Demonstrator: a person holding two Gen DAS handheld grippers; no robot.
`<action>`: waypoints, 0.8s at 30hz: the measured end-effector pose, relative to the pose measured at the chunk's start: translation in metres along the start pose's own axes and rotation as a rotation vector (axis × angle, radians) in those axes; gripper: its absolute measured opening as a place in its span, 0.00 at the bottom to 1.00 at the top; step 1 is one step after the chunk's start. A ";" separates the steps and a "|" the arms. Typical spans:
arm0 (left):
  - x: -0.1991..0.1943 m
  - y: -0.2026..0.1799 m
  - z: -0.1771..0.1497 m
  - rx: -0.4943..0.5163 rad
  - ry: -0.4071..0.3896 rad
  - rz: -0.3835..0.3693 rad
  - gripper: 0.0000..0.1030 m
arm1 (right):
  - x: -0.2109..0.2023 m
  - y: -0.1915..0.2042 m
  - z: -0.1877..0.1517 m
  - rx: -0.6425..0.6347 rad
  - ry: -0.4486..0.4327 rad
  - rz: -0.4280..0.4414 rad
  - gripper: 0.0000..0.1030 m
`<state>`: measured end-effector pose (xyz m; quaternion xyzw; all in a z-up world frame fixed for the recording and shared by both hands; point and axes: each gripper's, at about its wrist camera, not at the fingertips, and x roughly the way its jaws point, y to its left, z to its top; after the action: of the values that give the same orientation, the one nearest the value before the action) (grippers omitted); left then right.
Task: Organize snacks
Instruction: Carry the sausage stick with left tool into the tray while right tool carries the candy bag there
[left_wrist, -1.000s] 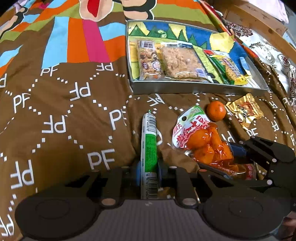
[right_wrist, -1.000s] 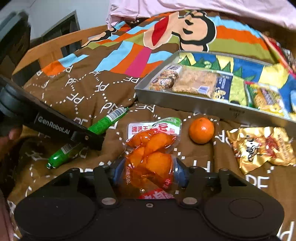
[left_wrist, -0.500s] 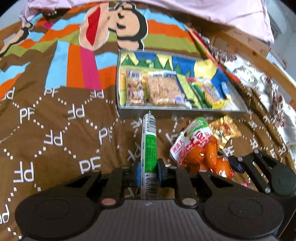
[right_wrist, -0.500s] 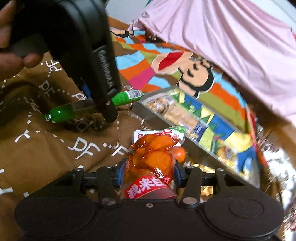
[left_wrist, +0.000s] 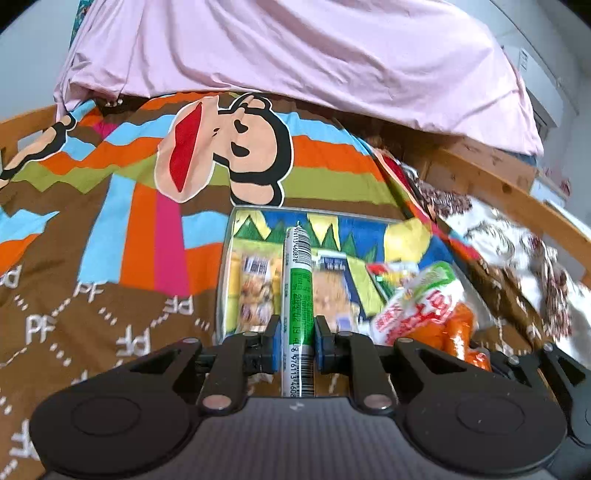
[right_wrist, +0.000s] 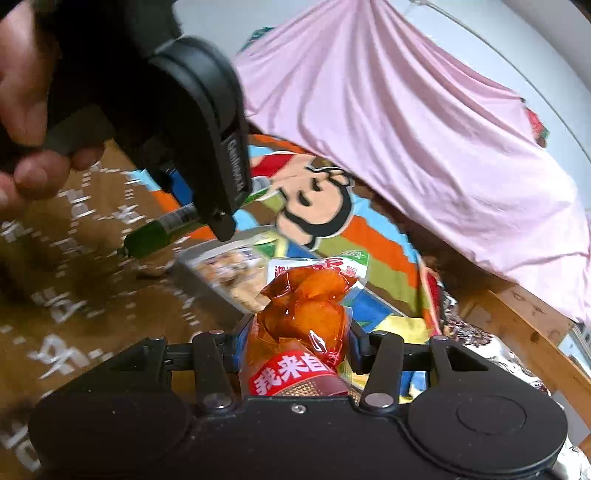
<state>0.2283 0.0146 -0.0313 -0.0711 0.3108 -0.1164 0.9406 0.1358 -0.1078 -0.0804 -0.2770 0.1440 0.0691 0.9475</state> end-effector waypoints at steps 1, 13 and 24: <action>0.005 0.001 0.004 -0.017 -0.001 -0.007 0.18 | 0.006 -0.005 -0.001 0.008 0.002 -0.011 0.49; 0.078 0.016 0.046 -0.124 -0.085 -0.020 0.18 | 0.095 -0.059 0.000 0.176 0.039 -0.045 0.49; 0.133 0.020 0.042 -0.148 0.006 -0.015 0.18 | 0.145 -0.056 -0.011 0.279 0.121 0.012 0.50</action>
<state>0.3607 0.0008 -0.0781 -0.1426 0.3209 -0.1005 0.9309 0.2829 -0.1536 -0.1059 -0.1454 0.2107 0.0373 0.9660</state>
